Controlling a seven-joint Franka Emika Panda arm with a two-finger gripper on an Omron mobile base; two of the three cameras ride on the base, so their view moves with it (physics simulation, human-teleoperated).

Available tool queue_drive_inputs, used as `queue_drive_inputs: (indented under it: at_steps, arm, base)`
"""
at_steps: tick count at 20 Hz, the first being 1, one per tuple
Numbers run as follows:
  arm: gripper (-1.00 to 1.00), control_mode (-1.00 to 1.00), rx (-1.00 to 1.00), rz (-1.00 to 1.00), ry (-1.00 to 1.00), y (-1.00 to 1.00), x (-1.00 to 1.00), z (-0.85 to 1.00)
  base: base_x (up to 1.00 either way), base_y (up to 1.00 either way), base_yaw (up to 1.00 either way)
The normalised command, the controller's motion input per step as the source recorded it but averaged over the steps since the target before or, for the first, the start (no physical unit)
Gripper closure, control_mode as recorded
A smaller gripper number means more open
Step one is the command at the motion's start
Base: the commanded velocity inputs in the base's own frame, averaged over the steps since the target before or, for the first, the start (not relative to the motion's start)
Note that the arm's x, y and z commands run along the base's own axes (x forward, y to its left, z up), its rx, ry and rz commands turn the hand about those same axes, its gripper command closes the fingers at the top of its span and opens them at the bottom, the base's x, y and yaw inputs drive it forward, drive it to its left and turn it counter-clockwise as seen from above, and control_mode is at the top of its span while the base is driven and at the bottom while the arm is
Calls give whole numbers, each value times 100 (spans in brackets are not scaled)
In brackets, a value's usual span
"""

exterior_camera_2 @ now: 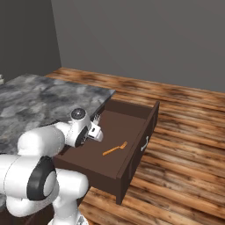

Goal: Organize the utensils by type. Pick up the wooden spoons from the counter and place them in the open cabinet. Then pick up the metallic utensils from the counter and place them in the open drawer.

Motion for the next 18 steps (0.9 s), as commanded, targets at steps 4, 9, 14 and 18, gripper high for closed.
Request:
queue_drive_inputs:
  at_steps: [4, 9, 14, 18]
  arm:
    - [100, -100, 0, -10, 9, -3, 41, -50]
    - [100, -100, 0, -3, 9, -3, 35, -27]
    - [100, -100, 0, 0, 10, -7, 37, -22]
    - [100, -100, 0, 0, 10, -5, 33, -34]
  base:
    - [0, 0, 0]
    - [0, 0, 0]
    - [0, 0, 0]
    - [0, 0, 0]
